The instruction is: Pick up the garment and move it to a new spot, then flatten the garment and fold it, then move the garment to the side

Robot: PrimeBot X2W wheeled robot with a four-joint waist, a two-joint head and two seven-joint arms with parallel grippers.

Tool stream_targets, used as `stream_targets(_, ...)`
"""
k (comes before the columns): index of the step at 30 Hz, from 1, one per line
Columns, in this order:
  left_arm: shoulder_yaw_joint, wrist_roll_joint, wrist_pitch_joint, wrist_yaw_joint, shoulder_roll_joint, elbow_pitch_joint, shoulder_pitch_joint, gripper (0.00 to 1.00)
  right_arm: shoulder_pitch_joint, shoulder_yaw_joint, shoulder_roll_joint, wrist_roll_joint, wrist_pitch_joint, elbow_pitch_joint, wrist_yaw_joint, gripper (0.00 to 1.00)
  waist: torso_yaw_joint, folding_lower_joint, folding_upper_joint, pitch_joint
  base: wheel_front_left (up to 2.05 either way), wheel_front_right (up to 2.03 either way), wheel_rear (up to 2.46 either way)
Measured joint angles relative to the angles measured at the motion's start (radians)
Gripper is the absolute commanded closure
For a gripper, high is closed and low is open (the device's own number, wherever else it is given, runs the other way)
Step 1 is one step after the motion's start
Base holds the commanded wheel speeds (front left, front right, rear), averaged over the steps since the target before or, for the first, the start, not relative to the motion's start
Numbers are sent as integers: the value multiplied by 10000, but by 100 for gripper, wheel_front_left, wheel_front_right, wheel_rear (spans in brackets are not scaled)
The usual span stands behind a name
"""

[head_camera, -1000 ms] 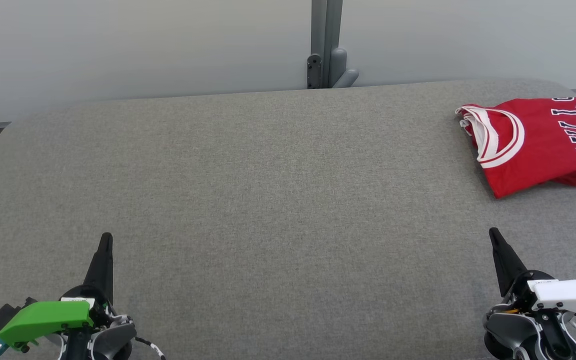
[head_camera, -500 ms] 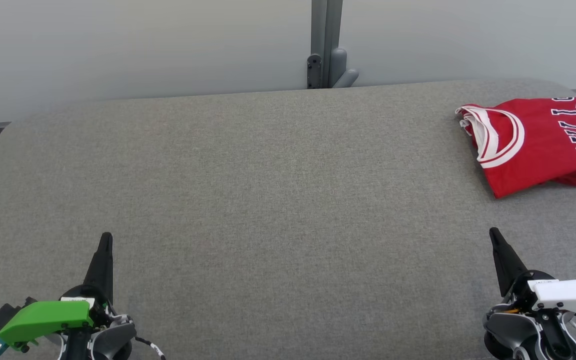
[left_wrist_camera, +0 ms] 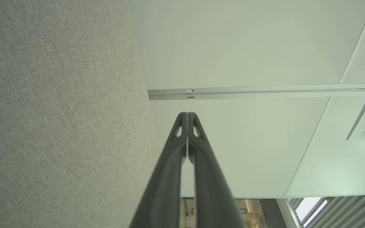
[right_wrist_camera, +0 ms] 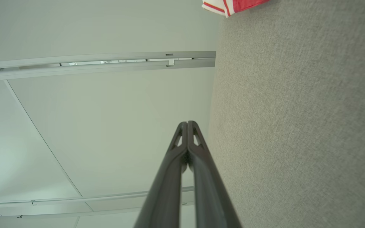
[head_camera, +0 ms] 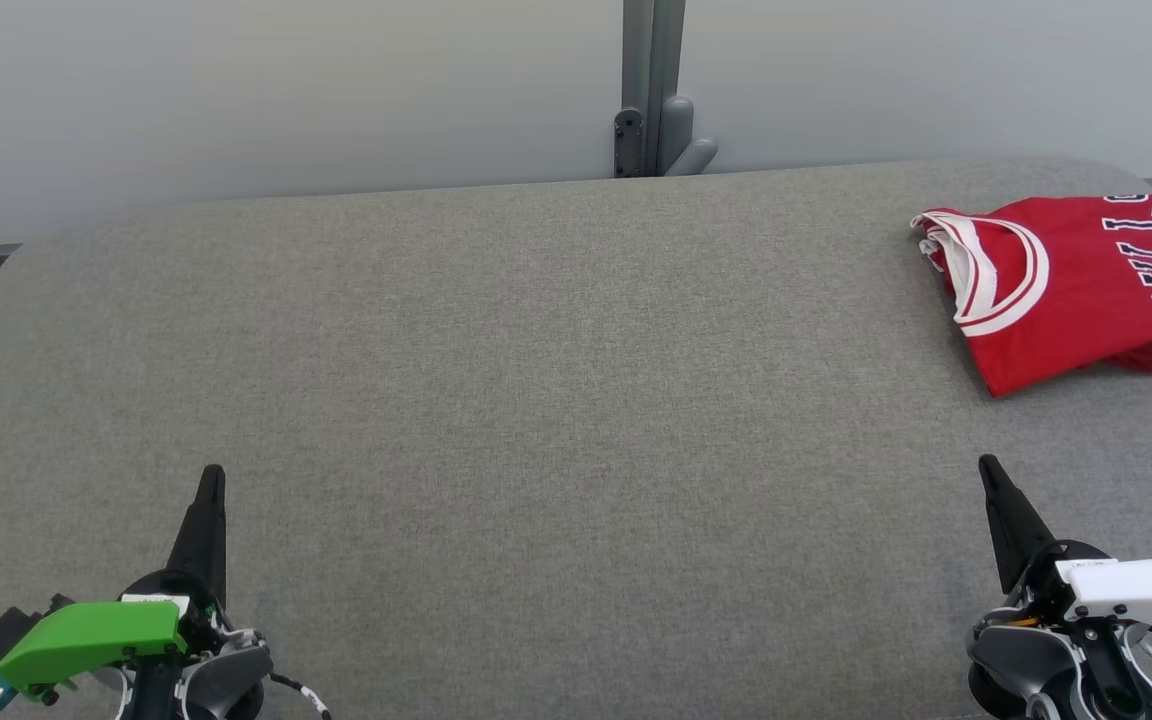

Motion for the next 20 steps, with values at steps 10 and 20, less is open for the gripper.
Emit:
stream_targets(10, 0, 0, 0, 0, 0, 0, 0, 100, -2, -15, 15, -13, 13, 0, 0, 100, 0, 0, 0, 0, 0, 0, 0)
stream_targets(20, 0, 0, 0, 0, 0, 0, 0, 100, -3, -31, 27, -15, 17, 0, 0, 100, 0, 0, 0, 0, 0, 0, 0)
